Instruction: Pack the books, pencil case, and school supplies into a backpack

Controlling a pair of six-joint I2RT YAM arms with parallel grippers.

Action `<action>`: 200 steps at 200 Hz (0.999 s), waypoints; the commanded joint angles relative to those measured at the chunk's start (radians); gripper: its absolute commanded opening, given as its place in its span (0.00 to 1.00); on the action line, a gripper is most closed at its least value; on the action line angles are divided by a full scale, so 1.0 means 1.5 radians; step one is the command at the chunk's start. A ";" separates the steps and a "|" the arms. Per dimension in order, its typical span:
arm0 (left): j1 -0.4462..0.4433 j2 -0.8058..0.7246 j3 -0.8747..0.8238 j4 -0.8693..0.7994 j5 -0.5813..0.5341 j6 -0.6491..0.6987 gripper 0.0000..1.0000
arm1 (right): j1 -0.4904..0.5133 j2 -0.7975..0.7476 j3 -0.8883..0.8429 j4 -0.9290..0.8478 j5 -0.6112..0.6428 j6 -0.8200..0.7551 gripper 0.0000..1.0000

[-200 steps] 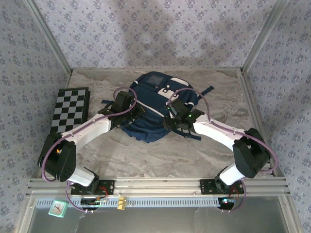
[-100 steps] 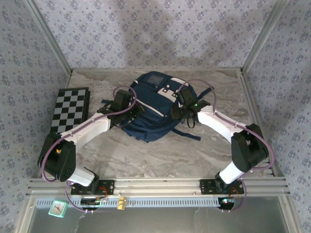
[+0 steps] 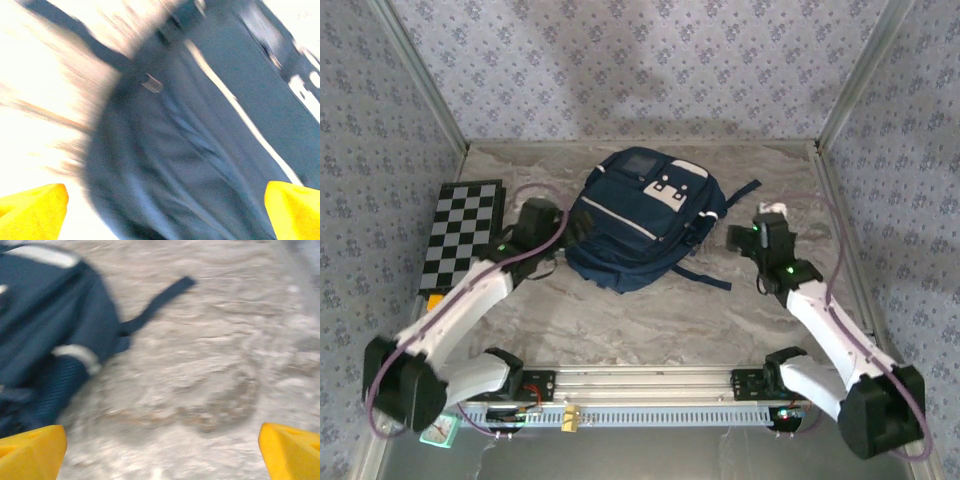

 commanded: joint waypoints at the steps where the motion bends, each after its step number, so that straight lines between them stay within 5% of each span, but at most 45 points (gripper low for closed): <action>1: 0.054 -0.092 -0.090 0.001 -0.288 0.141 1.00 | -0.098 -0.021 -0.092 0.160 0.042 -0.022 1.00; 32: 0.160 -0.155 -0.249 0.200 -0.326 0.300 1.00 | -0.214 0.043 -0.147 0.288 -0.014 -0.009 1.00; 70: 0.238 -0.077 -0.422 0.603 -0.181 0.398 1.00 | -0.224 0.211 -0.164 0.494 -0.075 -0.073 1.00; 102: 0.241 0.079 -0.337 0.605 -0.138 0.472 1.00 | -0.206 0.306 -0.124 0.579 -0.169 -0.150 1.00; 120: 0.243 0.124 -0.350 0.724 -0.088 0.498 1.00 | -0.194 0.347 -0.118 0.587 -0.227 -0.188 1.00; 143: 0.244 0.183 -0.353 0.814 -0.018 0.540 1.00 | -0.172 0.374 -0.182 0.737 -0.214 -0.209 1.00; 165: 0.245 0.267 -0.355 0.902 0.027 0.555 1.00 | -0.191 0.373 -0.165 0.700 -0.228 -0.189 1.00; 185: 0.261 0.314 -0.329 0.901 0.018 0.534 1.00 | -0.181 0.371 -0.164 0.694 -0.206 -0.197 1.00; 200: 0.294 0.301 -0.290 0.798 0.041 0.494 1.00 | -0.179 0.370 -0.163 0.689 -0.208 -0.197 1.00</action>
